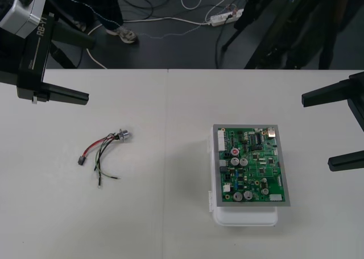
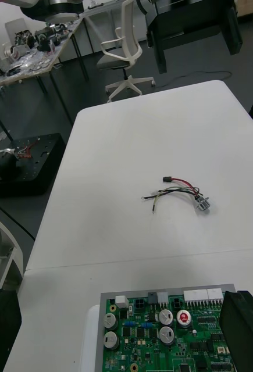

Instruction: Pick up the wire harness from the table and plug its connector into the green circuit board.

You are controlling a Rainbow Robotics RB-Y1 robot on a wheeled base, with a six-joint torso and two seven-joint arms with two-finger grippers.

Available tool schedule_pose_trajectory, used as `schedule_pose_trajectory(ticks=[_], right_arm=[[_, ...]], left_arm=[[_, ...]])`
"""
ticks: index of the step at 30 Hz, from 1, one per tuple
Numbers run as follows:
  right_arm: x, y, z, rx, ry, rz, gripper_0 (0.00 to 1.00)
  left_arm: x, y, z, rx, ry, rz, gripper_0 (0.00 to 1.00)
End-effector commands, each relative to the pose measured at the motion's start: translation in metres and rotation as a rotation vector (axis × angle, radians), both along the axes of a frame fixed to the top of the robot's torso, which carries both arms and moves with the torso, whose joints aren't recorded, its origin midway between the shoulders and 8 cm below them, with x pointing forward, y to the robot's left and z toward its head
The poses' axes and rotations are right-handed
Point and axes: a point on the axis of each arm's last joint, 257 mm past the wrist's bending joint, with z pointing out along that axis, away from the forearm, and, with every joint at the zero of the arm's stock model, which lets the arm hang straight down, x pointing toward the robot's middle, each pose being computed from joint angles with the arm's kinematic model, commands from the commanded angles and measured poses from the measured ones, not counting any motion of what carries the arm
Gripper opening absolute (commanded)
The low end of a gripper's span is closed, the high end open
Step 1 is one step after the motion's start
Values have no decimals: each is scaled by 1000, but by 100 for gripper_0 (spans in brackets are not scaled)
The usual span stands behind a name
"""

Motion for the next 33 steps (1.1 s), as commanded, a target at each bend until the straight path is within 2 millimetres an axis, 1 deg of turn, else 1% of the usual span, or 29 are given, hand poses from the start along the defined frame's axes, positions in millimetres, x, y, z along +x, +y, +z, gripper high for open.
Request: schedule_pose_trajectory(ticks=[1, 33], right_arm=[[-7, 8, 8, 6, -58, 49, 100], [-7, 8, 8, 6, -58, 49, 100]], left_arm=[[7, -4, 16, -29, -89, -3, 100], [7, -4, 16, -29, -89, -3, 100]])
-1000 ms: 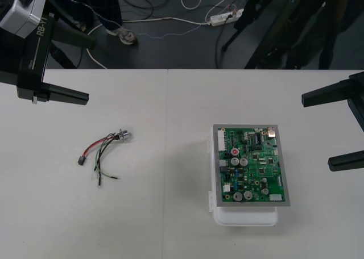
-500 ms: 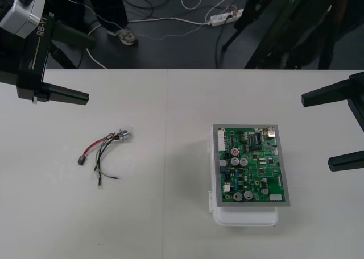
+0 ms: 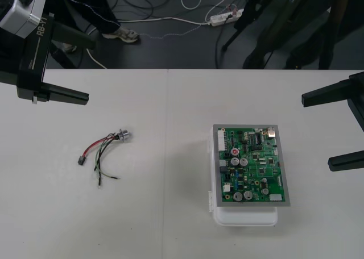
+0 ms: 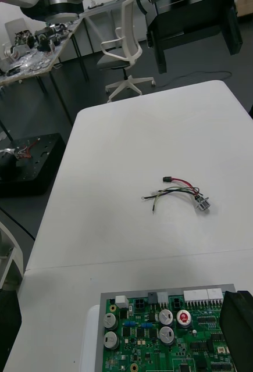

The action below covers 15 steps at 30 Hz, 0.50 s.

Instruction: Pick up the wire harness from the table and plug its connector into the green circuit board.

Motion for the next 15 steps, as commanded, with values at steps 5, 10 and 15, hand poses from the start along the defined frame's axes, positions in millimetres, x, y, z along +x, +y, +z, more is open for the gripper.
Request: schedule_pose_trajectory(ticks=[5, 10, 15], right_arm=[[-7, 8, 8, 5, -58, 49, 100], [-7, 8, 8, 5, -58, 49, 100], [-7, 8, 8, 5, -58, 49, 100]], left_arm=[[7, -4, 16, -29, -89, -3, 100], [7, -4, 16, -29, -89, -3, 100], [7, -4, 16, -29, -89, -3, 100]])
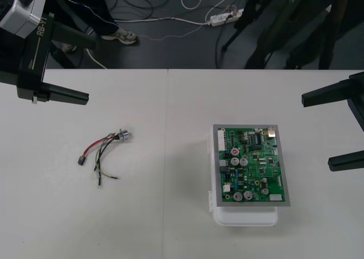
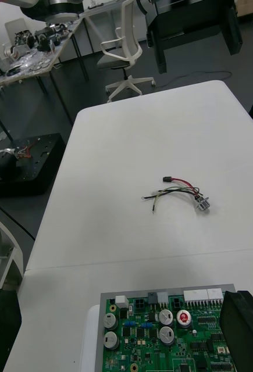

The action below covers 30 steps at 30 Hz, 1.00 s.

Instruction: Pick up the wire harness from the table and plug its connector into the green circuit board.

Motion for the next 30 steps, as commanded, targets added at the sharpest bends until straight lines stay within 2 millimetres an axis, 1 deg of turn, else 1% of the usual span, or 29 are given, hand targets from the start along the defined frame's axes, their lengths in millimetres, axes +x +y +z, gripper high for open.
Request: schedule_pose_trajectory(ticks=[1, 30], right_arm=[[-7, 8, 8, 5, -58, 49, 100], [-7, 8, 8, 5, -58, 49, 100]], left_arm=[[7, -4, 16, -29, -89, -3, 100], [7, -4, 16, -29, -89, -3, 100]])
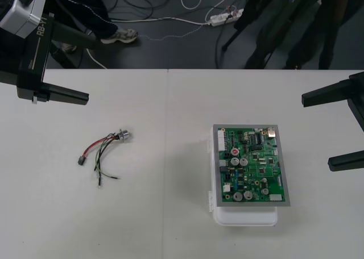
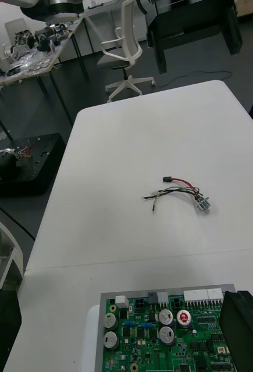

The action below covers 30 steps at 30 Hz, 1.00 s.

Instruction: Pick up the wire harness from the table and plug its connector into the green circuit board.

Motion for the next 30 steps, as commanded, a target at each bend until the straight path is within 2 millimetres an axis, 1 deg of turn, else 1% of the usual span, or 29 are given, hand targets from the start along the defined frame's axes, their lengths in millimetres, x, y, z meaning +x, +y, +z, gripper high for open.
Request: schedule_pose_trajectory(ticks=[1, 30], right_arm=[[-7, 8, 8, 5, -58, 49, 100], [-7, 8, 8, 5, -58, 49, 100]], left_arm=[[7, -4, 16, -29, -89, -3, 100], [7, -4, 16, -29, -89, -3, 100]])
